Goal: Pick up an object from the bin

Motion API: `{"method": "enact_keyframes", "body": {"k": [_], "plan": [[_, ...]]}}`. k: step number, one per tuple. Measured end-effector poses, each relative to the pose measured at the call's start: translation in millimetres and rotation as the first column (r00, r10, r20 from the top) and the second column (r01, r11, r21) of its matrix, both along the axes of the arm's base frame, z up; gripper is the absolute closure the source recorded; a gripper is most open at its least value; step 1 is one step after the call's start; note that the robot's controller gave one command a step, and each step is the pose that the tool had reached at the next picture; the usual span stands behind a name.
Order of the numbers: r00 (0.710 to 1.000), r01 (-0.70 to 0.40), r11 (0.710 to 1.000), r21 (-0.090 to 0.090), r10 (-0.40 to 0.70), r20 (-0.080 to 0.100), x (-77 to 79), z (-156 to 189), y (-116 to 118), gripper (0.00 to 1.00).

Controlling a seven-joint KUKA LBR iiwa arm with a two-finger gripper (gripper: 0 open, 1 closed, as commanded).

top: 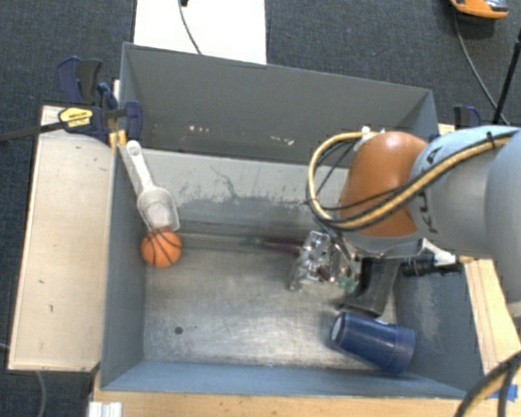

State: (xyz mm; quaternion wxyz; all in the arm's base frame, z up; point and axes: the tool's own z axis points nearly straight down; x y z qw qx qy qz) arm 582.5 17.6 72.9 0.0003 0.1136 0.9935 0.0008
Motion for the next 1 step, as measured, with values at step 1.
{"method": "enact_keyframes", "body": {"k": [1], "plan": [[1.0, 0.0, 1.0, 0.0, 0.0, 0.0, 0.0, 0.0, 0.0, 1.0]]}}
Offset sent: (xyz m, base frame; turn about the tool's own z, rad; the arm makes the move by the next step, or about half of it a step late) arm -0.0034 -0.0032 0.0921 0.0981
